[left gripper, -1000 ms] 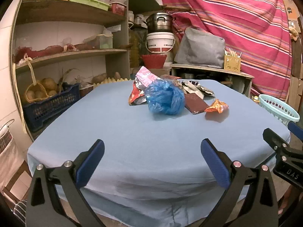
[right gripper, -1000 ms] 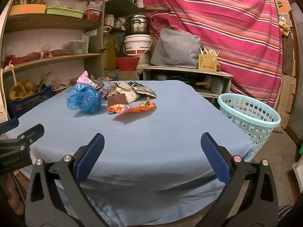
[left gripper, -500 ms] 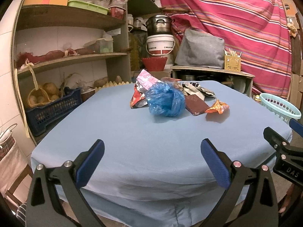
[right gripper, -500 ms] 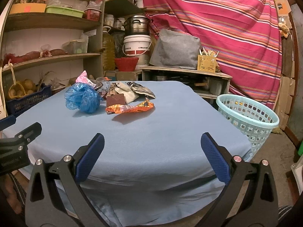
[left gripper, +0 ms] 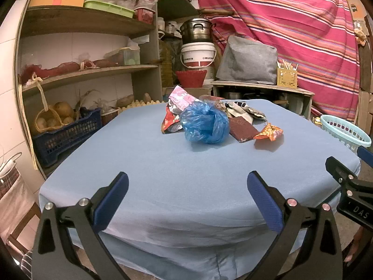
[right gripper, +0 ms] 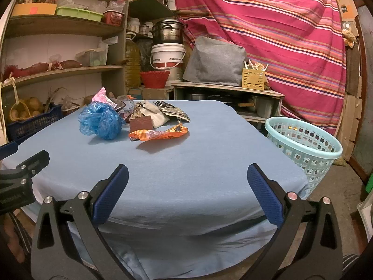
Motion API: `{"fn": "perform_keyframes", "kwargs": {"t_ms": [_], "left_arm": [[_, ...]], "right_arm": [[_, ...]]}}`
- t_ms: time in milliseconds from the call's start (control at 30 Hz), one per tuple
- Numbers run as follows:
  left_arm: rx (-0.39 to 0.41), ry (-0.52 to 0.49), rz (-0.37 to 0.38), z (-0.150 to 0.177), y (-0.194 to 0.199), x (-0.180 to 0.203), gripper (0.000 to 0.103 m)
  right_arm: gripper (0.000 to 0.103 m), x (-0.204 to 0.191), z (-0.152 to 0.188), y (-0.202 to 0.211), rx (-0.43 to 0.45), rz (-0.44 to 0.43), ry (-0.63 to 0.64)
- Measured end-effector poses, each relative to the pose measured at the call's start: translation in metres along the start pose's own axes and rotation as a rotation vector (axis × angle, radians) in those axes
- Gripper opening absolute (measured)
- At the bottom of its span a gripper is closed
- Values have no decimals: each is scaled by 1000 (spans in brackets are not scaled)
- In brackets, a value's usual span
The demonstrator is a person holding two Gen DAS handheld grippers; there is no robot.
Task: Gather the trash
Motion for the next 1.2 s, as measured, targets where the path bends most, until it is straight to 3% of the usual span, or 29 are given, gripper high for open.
{"fn": "perform_keyframes", "kwargs": {"t_ms": [1200], "left_arm": [[1,-1,-2,0,1,1,99]], "right_arm": [[99,5,0,1,-2,5,-1]]}}
Point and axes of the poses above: each gripper's, at about its wrist camera, not at the fingertips, and y roughly against the way its jaws point, x to its right, z to its underside, the point moved 3 cm from there along -y, roughly the way its jaws point, and after that the axes turned 9 degrees about -z, right-handed, at the moved point
